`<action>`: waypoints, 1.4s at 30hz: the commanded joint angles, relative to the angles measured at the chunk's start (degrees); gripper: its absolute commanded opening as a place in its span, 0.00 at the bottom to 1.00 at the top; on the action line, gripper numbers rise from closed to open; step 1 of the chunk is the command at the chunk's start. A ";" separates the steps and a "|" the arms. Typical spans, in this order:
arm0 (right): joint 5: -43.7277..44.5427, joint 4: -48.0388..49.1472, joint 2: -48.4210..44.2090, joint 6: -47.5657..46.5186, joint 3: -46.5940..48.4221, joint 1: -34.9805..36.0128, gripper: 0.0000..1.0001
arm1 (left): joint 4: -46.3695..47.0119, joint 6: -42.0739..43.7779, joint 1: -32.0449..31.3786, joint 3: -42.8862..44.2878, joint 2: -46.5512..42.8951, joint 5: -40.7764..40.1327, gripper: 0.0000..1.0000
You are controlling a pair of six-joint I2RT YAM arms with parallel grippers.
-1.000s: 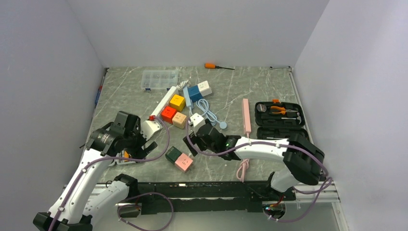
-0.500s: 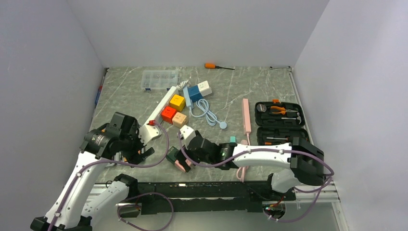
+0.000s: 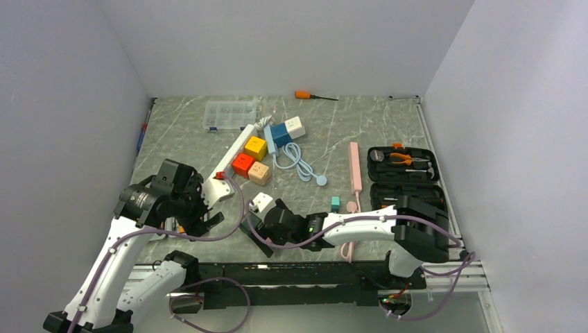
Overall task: Pull the plug off the socket
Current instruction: Remove the plug from the socket.
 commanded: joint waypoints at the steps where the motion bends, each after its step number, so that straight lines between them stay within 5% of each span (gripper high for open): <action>1: 0.58 4.17 3.28 0.80 2.01 1.73 1.00 | 0.43 0.99 0.32 0.07 -0.35 3.06 0.99; 11: 3.52 6.81 8.47 1.27 3.11 2.22 0.95 | 5.62 0.88 0.28 -0.74 -3.95 1.79 0.99; 19: 3.57 9.04 10.92 0.36 2.58 2.18 0.85 | 6.80 8.02 0.28 -5.86 -13.22 8.49 0.99; 28: 2.30 8.04 11.71 -0.91 3.47 2.22 0.40 | 7.03 18.72 0.28 -9.33 -20.85 15.58 0.99; 32: 1.24 5.94 9.22 -2.00 3.77 2.22 0.01 | 7.04 24.98 0.28 -10.88 -24.24 17.86 0.99; 42: -7.34 -0.34 -2.86 -3.12 4.19 -0.18 0.00 | 8.13 42.36 0.28 -14.69 -29.61 22.15 0.99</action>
